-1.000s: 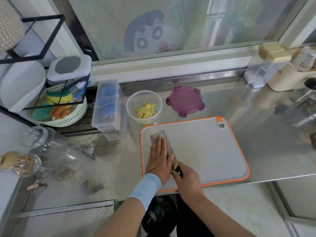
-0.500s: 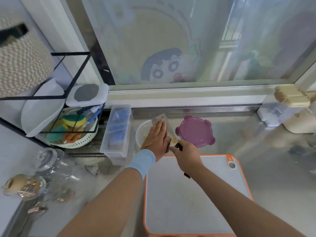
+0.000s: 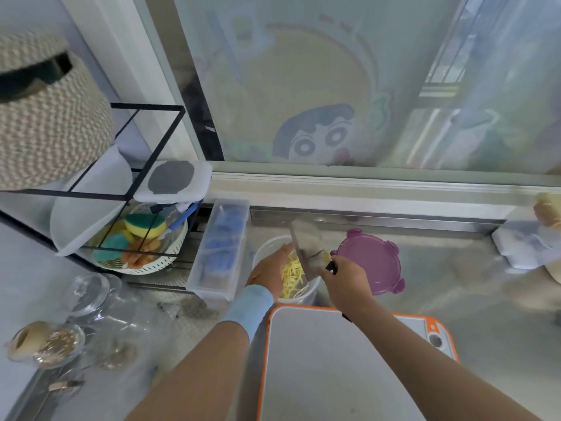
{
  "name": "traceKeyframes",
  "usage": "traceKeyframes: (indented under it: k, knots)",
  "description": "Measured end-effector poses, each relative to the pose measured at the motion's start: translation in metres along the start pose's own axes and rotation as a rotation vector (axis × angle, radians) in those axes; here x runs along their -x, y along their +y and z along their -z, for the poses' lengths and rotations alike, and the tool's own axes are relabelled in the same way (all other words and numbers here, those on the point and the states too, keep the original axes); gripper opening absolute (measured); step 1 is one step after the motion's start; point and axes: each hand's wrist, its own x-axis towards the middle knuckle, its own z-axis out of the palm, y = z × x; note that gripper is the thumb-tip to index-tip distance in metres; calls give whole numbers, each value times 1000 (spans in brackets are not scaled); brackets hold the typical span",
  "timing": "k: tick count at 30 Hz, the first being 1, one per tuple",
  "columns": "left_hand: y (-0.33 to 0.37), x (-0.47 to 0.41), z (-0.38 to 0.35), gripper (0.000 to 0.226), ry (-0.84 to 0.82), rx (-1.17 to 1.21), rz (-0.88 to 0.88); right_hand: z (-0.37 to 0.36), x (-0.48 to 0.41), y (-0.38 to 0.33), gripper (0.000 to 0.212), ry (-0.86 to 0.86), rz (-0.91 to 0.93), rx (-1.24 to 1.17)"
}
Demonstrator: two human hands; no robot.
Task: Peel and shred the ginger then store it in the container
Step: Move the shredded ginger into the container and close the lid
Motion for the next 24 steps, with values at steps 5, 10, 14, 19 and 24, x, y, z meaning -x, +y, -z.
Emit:
traceKeyframes:
  k: [5, 10, 14, 19, 24]
  knots:
    - [-4, 8, 7, 67, -55, 161, 58, 7, 4, 3, 13, 11, 12, 32]
    - [-6, 10, 17, 72, -40, 291, 86, 10, 13, 6, 17, 9, 5, 36]
    - [-5, 19, 26, 43, 36, 283, 90, 26, 34, 9, 17, 55, 49, 74]
    - [2, 46, 39, 19, 376, 193, -30, 41, 71, 41, 16, 164, 194, 306]
    - [-2, 80, 23, 14, 525, 233, -244, 42, 114, 93, 6, 168, 324, 436]
